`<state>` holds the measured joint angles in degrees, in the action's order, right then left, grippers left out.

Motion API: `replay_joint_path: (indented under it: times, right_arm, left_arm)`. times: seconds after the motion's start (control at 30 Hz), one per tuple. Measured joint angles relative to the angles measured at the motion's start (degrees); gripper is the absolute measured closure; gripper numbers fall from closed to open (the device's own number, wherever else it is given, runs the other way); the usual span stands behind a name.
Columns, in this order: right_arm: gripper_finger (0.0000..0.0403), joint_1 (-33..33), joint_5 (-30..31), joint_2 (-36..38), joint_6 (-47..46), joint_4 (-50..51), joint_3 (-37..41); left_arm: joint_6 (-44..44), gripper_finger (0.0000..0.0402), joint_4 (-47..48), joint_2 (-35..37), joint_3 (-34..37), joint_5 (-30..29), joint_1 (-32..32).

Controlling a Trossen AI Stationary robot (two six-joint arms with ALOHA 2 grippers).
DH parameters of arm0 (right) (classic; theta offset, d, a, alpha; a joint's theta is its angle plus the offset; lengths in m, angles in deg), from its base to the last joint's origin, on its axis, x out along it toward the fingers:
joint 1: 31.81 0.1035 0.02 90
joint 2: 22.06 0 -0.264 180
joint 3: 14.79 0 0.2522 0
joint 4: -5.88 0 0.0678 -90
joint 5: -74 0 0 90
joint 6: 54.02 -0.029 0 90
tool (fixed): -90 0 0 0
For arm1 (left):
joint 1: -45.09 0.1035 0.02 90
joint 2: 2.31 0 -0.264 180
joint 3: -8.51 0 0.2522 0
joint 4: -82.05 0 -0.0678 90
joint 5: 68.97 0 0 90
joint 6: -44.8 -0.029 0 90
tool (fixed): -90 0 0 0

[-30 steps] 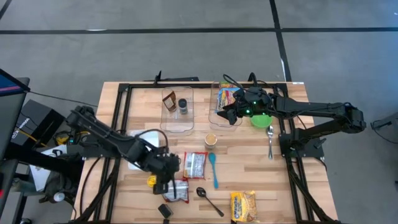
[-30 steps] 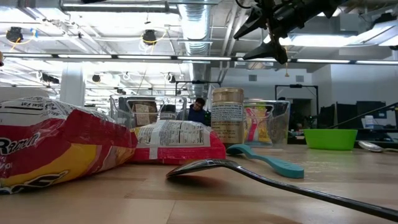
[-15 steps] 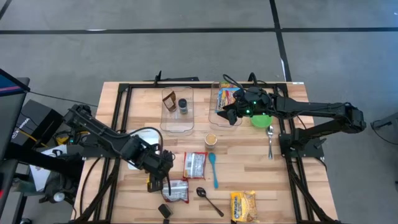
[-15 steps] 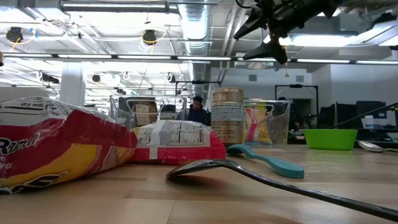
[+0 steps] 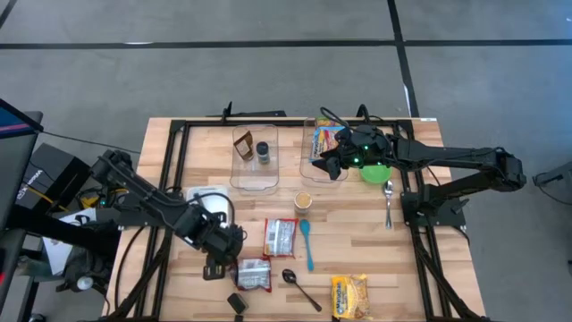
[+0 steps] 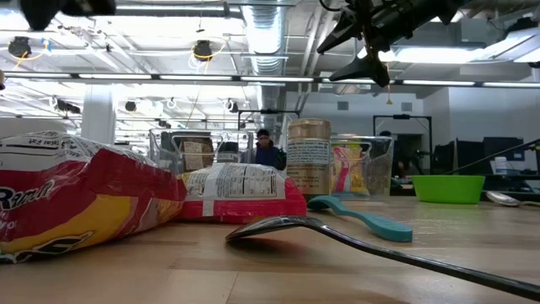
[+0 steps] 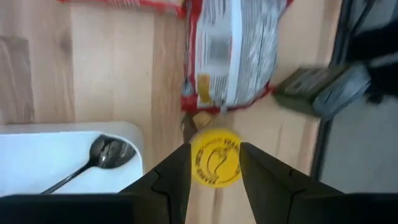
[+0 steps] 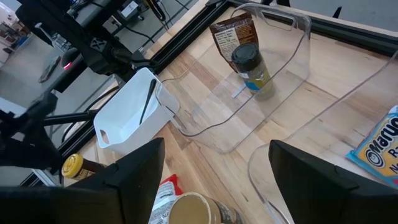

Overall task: Pick & Place Food Item
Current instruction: Put the yellow seasoning bottle into the left transparent bin

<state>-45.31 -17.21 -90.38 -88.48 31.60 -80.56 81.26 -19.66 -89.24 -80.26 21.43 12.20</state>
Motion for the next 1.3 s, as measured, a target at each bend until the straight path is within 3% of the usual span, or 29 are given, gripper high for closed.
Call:
replay_joint_path:
  times: [0.23,0.53,0.7,1.03,1.3]
  right_arm:
    - [0.0121,0.00,0.00,0.00,0.00,0.00,0.00]
    - [0.0121,0.00,0.00,0.00,0.00,-0.02,0.00]
    - [0.0121,0.00,0.00,0.00,-0.01,-0.02,0.00]
    - [0.0121,0.00,0.00,0.00,-0.01,-0.04,0.00]
    - [0.0121,0.00,0.00,0.00,-0.02,-0.04,0.00]
  left_arm:
    - [-0.96,0.0240,0.44,0.00,1.58,-0.03,-0.23]
    - [-2.01,0.0129,0.23,0.00,1.60,0.05,-0.77]
    - [-5.24,0.0088,-1.48,0.00,1.63,0.17,-1.72]
    - [-13.61,0.0073,-1.61,-3.33,1.67,-0.65,-3.61]
    - [-15.23,0.0073,-1.55,-7.09,1.67,-1.49,-3.71]
